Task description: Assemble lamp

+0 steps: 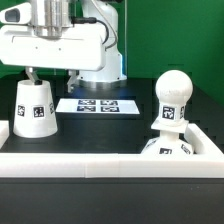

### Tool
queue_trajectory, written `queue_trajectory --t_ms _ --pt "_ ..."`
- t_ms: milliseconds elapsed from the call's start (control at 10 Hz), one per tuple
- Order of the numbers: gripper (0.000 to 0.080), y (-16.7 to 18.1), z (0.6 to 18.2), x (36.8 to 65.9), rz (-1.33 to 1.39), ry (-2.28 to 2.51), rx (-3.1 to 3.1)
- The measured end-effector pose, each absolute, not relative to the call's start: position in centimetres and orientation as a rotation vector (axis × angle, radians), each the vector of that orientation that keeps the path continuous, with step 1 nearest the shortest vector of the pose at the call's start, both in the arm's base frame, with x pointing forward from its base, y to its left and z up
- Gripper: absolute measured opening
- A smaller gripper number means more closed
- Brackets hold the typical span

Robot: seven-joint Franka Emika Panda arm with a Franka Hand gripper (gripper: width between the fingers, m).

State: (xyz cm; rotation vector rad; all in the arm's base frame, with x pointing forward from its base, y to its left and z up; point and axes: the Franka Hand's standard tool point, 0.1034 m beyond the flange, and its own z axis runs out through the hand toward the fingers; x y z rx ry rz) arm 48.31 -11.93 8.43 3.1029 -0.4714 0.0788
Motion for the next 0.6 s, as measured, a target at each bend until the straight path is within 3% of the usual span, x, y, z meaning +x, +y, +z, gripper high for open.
queue_trajectory --t_ms 100,200,300,400,600 --pt "0.0298 -11.92 8.31 48.26 0.075 -0.471 3.103" --pt "0.0298 -11.9 8.12 48.16 0.069 -0.47 3.102" --pt "0.0099 -11.91 7.94 48.08 0.063 -0.468 3.102" --pt "0.0042 -11.86 8.06 48.35 0.07 -0.464 3.102" --pt "0.0042 -11.48 8.24 48.9 0.076 -0.453 3.106"
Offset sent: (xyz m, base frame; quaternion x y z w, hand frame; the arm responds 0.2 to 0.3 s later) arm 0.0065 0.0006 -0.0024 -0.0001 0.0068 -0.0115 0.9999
